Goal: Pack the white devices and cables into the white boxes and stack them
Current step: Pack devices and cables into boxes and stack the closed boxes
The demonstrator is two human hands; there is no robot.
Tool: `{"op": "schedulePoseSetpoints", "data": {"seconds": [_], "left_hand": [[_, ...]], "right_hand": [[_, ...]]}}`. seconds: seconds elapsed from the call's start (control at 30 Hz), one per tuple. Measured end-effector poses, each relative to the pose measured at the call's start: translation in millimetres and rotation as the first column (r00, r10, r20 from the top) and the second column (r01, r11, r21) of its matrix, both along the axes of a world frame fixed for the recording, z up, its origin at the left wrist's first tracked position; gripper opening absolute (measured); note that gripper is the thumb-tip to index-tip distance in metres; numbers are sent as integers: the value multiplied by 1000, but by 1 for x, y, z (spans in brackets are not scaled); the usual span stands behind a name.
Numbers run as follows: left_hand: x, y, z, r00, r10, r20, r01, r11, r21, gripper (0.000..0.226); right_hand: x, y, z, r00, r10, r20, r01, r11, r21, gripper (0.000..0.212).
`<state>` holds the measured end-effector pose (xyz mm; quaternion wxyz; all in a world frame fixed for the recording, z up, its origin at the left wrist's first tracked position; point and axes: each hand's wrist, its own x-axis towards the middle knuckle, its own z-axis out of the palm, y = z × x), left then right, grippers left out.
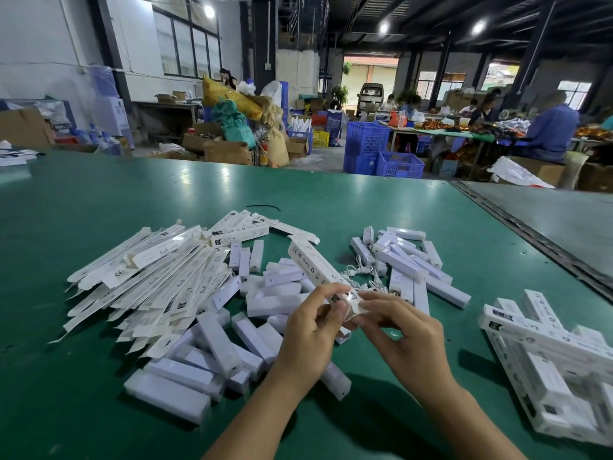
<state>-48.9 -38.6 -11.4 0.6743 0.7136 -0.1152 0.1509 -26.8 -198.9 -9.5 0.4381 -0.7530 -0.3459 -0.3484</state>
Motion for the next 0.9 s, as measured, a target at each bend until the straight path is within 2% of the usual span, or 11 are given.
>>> {"op": "schedulePoseSetpoints", "data": {"seconds": [0.23,0.33,0.5,0.7,0.9], "left_hand": [[-3,-1,3,1000,-4,-3,4,1000,-11,17],[-4,0,1,999,-49,-12,49,999,2,31],[-4,1,1,1000,-18,-3,18,999,30,26],[-4,0,-1,1000,-7,-13,7,999,36,31],[-3,2,-1,1000,1,-9,-1,997,77,34]], "right_hand": [[0,0,2,999,-42,22,43,998,-41,13],[0,-3,1,1000,-26,6,26,999,-44,12],[1,-5,3,999,27,-46,-28,999,-28,14],[0,-7,5,967,115,-227,-84,986,142,6],[0,-6,6,985,65,-160,-56,997,60,4]]}}
